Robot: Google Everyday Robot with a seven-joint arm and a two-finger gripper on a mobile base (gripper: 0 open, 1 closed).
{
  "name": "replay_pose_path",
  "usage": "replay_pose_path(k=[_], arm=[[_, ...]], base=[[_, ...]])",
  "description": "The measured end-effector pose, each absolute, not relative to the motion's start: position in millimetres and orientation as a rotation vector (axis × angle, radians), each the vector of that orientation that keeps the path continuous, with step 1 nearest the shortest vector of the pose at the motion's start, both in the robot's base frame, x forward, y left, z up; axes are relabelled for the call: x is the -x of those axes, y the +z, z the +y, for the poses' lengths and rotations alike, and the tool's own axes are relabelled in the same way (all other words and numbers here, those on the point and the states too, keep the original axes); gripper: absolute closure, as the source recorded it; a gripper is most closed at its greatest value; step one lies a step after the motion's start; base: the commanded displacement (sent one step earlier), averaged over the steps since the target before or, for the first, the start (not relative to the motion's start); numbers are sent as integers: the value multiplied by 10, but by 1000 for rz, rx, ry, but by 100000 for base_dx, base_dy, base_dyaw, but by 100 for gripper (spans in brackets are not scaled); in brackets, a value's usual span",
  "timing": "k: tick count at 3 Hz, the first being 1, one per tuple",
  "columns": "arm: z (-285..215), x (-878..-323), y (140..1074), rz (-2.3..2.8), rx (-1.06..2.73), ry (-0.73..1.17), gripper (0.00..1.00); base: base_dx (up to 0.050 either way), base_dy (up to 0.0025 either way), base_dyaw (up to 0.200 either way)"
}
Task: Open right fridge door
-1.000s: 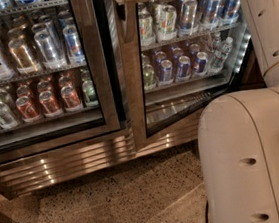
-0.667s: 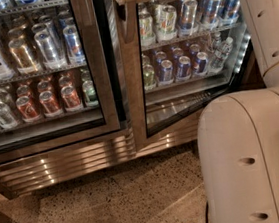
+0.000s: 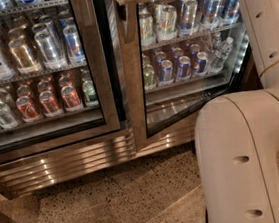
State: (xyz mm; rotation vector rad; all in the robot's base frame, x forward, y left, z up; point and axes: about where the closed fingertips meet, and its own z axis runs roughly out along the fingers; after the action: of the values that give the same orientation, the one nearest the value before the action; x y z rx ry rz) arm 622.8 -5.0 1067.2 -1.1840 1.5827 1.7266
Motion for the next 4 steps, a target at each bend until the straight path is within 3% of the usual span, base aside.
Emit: replay_pose_path(k=[4], arm=[[-28,-6239,10694,1605,1175,1677,100]], base=[[0,0,0]])
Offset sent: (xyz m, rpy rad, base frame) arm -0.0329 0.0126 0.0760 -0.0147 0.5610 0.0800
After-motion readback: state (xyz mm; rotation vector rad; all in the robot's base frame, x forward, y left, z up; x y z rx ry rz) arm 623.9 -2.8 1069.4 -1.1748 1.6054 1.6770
